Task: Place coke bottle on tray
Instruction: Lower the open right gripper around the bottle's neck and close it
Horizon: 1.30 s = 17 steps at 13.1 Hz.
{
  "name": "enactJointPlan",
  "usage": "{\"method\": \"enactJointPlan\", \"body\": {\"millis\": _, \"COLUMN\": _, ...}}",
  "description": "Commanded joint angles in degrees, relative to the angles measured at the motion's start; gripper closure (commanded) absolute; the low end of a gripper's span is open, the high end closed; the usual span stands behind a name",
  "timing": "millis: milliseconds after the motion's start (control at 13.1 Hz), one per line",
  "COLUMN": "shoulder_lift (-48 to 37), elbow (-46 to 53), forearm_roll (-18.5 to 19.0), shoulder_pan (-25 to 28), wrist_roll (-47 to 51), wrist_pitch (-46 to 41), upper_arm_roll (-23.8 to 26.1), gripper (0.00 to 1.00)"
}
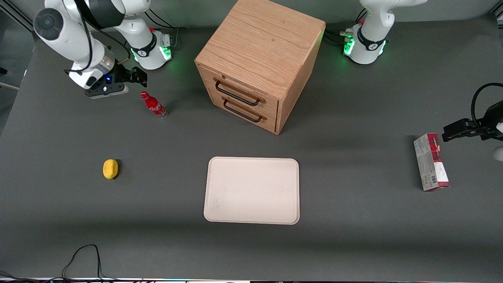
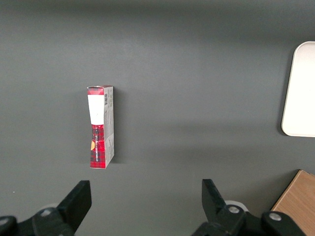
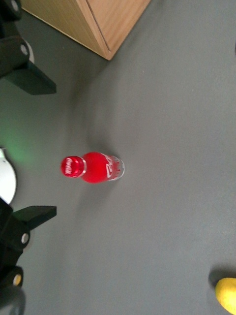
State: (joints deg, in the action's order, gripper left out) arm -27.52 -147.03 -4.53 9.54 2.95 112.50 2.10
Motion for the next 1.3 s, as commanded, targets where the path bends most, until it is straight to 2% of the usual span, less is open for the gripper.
{"method": "enactJointPlan", "body": {"millis": 0, "shoulder_lift": 0.44, "elbow": -5.01, "forearm_roll": 0.05, "shoulder_pan": 0.39, "wrist_roll": 0.66, "wrist_pitch": 7.53, "upper_arm_roll": -0.34, "gripper": 0.00}}
{"method": "enactJointPlan", "body": {"millis": 459, "shoulder_lift": 0.80, "elbow": -13.80, "forearm_roll": 0.13, "shoulder_pan": 0.56, "wrist_roll": 0.13, "wrist_pitch": 19.06, "upper_arm_roll": -0.34, "gripper": 0.00}}
{"method": "enactJointPlan", "body": {"millis": 688, "shoulder_lift": 0.89, "elbow": -14.60, "forearm_roll": 0.05, "shoulder_pan": 2.32, "wrist_roll": 0.13, "wrist_pitch": 19.95, "upper_arm_roll": -0.34, "gripper": 0.01}}
{"method": "enactJointPlan", "body": {"millis": 918, "shoulder_lift": 0.89, "elbow": -14.69, "forearm_roll": 0.05, "shoulder_pan": 2.32, "wrist_roll": 0.04, "wrist_pitch": 19.95, "upper_arm_roll": -0.34, "gripper": 0.07}}
{"method": "enactJointPlan", "body": {"millis": 1224, "shoulder_lift": 0.89, "elbow": -15.21, "forearm_roll": 0.13, "shoulder_pan": 2.32, "wrist_roll": -0.84, "wrist_pitch": 20.73, "upper_arm_roll": -0.34, "gripper": 0.07}}
